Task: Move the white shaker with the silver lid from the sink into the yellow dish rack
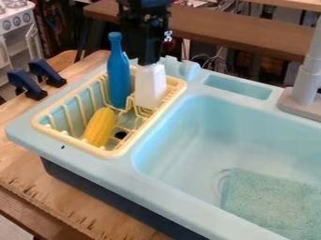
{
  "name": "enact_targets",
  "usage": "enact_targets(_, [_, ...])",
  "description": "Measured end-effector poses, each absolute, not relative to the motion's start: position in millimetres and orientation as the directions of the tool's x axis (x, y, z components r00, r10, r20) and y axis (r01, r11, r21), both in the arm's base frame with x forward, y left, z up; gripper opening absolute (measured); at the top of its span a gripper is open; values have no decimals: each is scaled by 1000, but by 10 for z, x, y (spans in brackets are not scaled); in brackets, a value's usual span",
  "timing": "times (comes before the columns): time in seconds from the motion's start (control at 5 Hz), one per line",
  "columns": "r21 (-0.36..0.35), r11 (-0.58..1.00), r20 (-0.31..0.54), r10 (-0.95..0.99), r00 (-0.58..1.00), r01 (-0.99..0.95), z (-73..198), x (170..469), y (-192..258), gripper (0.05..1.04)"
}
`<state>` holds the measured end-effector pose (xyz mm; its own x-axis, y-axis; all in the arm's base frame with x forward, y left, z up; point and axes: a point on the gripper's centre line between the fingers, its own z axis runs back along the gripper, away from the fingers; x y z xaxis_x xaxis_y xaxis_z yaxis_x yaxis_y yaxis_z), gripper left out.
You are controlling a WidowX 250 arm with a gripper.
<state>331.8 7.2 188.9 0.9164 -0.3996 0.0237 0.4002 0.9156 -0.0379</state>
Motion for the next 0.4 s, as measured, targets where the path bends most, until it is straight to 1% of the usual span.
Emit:
enact_targets(0.2, [-56, 914, -10, -403, 915, 402, 1790, 3332, 45, 532])
enact_targets(0.4, [-62, 912, -23, -407, 913, 405, 1820, 3345, 14, 872])
